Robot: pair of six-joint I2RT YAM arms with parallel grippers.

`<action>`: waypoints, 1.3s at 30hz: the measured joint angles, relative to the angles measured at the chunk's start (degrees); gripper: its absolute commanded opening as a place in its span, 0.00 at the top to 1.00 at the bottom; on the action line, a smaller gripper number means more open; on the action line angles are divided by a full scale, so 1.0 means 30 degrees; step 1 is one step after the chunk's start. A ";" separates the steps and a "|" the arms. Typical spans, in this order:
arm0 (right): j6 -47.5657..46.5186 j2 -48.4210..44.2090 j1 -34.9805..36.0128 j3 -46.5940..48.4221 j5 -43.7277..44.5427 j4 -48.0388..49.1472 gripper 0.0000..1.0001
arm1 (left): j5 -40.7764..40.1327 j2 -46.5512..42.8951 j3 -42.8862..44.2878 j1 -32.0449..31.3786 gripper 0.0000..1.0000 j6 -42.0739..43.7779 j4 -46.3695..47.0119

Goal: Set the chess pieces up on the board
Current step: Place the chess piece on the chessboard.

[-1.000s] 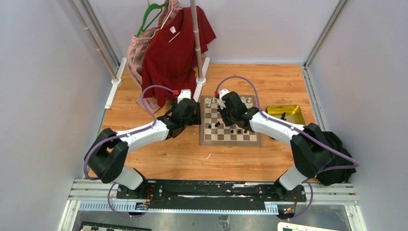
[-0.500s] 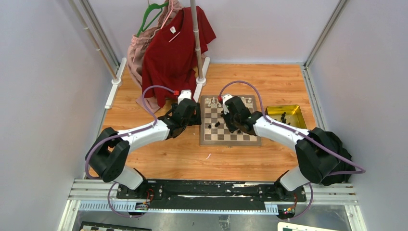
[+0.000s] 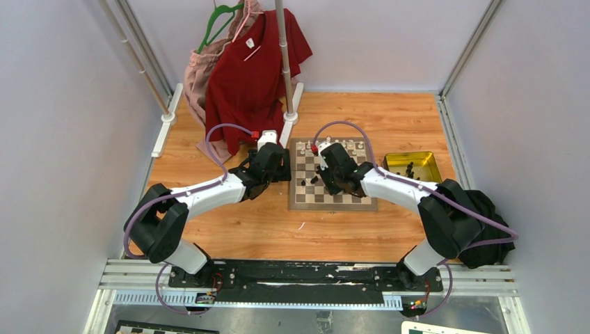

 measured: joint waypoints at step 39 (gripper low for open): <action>0.0153 -0.0226 0.0211 -0.0087 -0.0029 -0.0481 0.79 | 0.0007 0.0000 0.0000 0.0000 0.18 0.0000 0.0000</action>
